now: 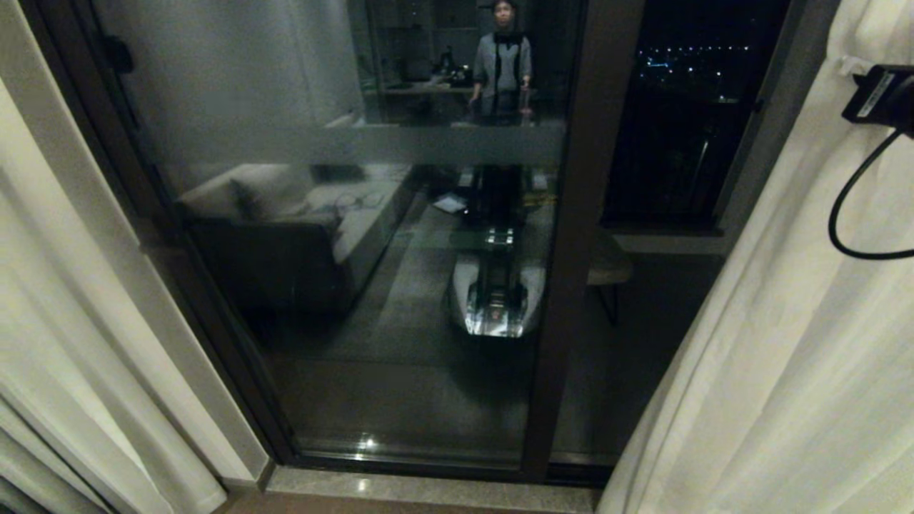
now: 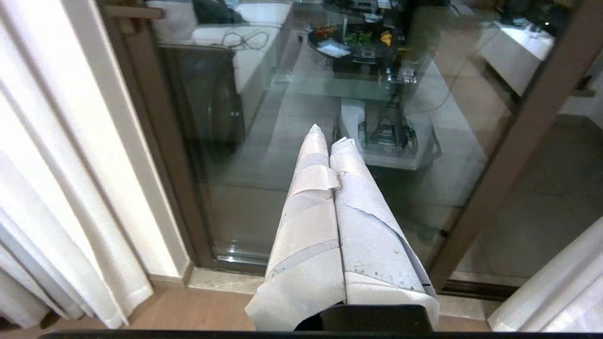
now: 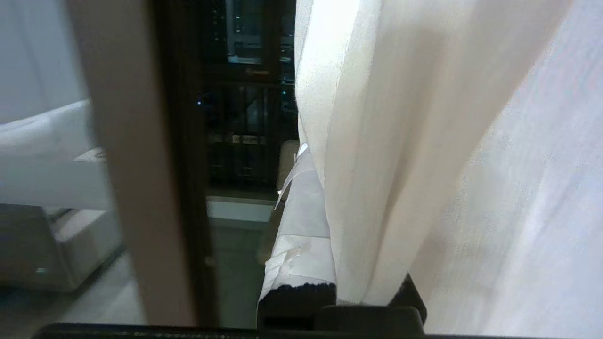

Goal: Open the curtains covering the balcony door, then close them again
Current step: Close the inner curtains on both sides

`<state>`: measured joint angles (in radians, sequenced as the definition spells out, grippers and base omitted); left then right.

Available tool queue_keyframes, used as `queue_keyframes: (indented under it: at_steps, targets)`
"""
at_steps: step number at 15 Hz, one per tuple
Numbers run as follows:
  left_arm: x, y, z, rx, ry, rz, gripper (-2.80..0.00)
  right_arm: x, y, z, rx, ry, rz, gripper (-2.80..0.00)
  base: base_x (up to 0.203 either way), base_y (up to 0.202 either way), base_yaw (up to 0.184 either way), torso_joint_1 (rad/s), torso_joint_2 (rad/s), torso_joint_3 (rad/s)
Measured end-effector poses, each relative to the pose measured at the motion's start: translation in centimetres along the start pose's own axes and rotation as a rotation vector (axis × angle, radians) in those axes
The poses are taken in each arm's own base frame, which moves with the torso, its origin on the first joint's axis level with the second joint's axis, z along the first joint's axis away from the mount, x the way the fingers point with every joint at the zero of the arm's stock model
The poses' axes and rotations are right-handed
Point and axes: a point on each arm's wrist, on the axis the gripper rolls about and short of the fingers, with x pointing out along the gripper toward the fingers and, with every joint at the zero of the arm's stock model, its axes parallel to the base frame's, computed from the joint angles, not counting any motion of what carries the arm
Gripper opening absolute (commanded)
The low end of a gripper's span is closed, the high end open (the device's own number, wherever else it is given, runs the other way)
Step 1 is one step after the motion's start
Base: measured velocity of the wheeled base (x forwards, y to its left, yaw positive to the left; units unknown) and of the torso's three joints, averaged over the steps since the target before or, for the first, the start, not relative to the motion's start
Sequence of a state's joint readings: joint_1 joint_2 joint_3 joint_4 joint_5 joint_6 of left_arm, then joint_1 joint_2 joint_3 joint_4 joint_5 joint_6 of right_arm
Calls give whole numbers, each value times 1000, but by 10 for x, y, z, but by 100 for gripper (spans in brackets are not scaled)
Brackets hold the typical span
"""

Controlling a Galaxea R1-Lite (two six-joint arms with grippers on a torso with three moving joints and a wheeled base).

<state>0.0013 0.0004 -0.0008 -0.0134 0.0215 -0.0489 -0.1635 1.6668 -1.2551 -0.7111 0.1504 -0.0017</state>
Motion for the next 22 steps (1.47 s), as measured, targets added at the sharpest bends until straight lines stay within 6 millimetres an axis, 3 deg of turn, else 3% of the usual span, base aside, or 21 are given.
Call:
queue_keyframes:
  at_steps: [16,22]
  targets:
    - [0,0,0,0,0,-1,-280,1,13,1,-7,-5,38,-280,0,185,0,1,1,2]
    - [0,0,0,0,1,-1,-280,17,29,-11,-21,-29,83,-280,0,185,-4,1,2,1]
